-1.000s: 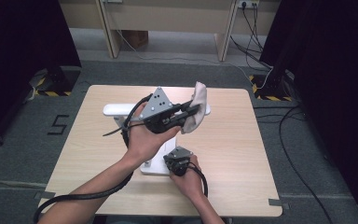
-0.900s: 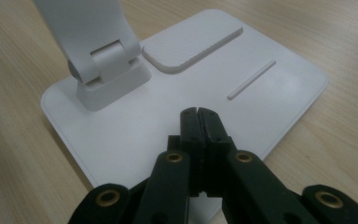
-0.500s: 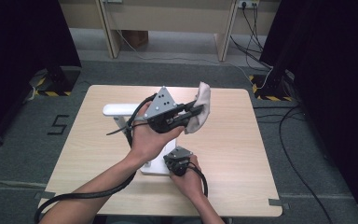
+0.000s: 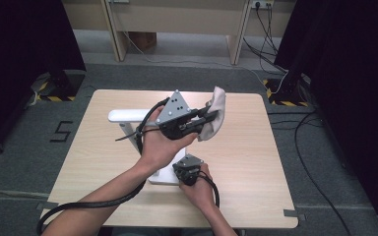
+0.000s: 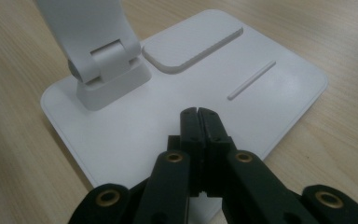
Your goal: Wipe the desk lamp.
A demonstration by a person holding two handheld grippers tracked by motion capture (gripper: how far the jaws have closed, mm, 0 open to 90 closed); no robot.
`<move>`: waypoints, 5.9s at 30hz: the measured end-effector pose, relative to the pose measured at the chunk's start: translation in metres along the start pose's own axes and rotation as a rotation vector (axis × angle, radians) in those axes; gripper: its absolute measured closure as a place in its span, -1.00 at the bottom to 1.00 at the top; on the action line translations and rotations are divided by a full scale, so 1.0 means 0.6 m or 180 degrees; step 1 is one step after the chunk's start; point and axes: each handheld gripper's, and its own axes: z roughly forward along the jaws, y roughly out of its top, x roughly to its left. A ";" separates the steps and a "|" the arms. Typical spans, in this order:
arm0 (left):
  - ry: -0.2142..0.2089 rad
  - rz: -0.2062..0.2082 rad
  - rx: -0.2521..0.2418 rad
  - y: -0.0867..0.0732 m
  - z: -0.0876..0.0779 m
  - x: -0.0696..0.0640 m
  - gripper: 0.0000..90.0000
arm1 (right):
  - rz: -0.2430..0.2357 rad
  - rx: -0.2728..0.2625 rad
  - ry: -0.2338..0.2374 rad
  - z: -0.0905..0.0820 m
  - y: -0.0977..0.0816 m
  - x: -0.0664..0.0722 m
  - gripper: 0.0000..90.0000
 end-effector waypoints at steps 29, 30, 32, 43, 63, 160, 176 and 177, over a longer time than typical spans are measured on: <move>-0.0045 0.0021 0.0056 0.005 0.020 -0.017 0.77 | 0.0021 0.0001 -0.0012 0.000 -0.001 0.001 1.00; -0.0047 0.0020 0.0061 0.004 0.021 -0.017 0.77 | 0.0020 -0.0001 -0.0013 0.000 -0.001 0.001 1.00; -0.0046 0.0020 0.0062 0.004 0.023 -0.018 0.77 | 0.0022 -0.0002 -0.0015 0.000 -0.001 0.001 1.00; -0.0048 0.0009 0.0085 0.004 0.027 -0.024 0.77 | 0.0021 -0.0001 -0.0019 -0.001 -0.001 0.002 1.00; -0.0180 -0.0016 0.0106 -0.020 0.027 -0.056 0.78 | 0.0012 -0.0017 -0.0024 0.000 -0.002 0.002 1.00; 0.0272 -0.0340 -0.0003 -0.089 -0.047 -0.005 0.78 | 0.0051 -0.0012 -0.0010 0.000 -0.002 0.002 1.00; 0.0333 -0.0367 -0.0030 -0.095 -0.064 0.002 0.78 | 0.0048 -0.0002 -0.0022 -0.001 -0.001 0.003 1.00; 0.0335 -0.0365 -0.0030 -0.095 -0.064 0.002 0.78 | 0.0052 -0.0001 -0.0023 -0.001 -0.001 0.003 1.00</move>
